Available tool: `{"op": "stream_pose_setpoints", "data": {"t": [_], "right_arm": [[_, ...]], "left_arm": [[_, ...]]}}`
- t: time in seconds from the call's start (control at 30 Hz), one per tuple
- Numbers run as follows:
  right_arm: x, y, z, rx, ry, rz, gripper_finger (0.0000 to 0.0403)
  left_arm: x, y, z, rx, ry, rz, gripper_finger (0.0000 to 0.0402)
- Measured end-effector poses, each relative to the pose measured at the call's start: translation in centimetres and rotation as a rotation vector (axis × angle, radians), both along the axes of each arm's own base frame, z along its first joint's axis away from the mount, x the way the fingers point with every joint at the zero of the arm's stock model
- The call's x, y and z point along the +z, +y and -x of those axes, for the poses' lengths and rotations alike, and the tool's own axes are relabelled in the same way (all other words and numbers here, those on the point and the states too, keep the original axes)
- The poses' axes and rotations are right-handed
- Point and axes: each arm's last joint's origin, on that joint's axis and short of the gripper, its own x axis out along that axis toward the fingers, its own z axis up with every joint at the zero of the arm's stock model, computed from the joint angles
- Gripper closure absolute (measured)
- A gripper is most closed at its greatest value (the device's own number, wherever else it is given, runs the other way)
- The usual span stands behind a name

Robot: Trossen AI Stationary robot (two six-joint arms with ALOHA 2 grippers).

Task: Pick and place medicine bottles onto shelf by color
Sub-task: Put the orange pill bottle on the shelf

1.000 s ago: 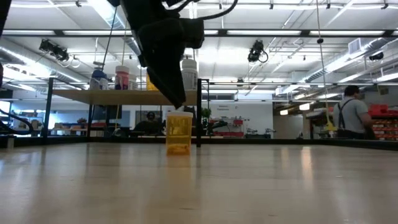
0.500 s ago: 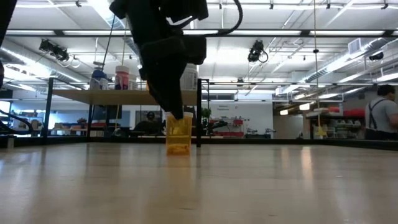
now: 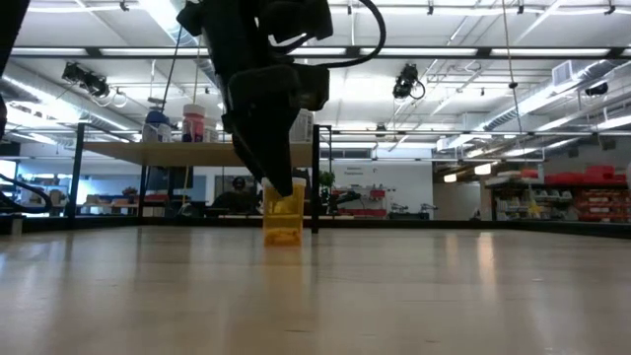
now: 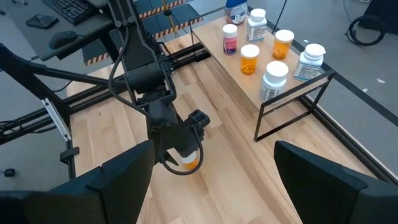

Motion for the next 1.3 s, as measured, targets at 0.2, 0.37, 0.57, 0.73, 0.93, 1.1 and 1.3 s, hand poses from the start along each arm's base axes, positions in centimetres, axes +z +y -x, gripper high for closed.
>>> {"op": "stream_pose_setpoints", "data": {"t": [0.2, 0.37, 0.57, 0.73, 0.93, 1.1, 1.3], "right_arm": [[0.0, 0.0, 0.0, -0.004, -0.002, 0.001, 0.0063], [0.0, 0.0, 0.0, -0.004, -0.002, 0.001, 0.0063], [0.0, 0.0, 0.0, -0.004, -0.002, 0.001, 0.0063], [0.0, 0.0, 0.0, -0.004, -0.002, 0.001, 0.0063], [0.0, 0.0, 0.0, -0.002, -0.001, 0.009, 0.0063], [0.0, -0.1, 0.0, -0.009, -0.003, 0.045, 0.0063], [0.1, -0.2, 0.0, -0.033, -0.012, 0.073, 0.0063]], "left_arm": [[0.0, 0.0, 0.0, 0.003, -0.005, 0.003, 0.0120], [0.0, 0.0, 0.0, 0.003, -0.005, 0.002, 0.0149], [0.1, -0.1, -0.1, 0.012, -0.011, 0.007, 0.0179], [0.1, -0.1, -0.1, 0.047, -0.013, 0.023, 0.0180], [2.2, 0.0, 0.5, 0.099, -0.043, 0.049, 0.0176], [6.4, 0.3, 1.9, 0.110, -0.064, 0.049, 0.0186], [9.8, 0.9, 5.8, 0.223, -0.002, 0.037, 0.0175]]}}
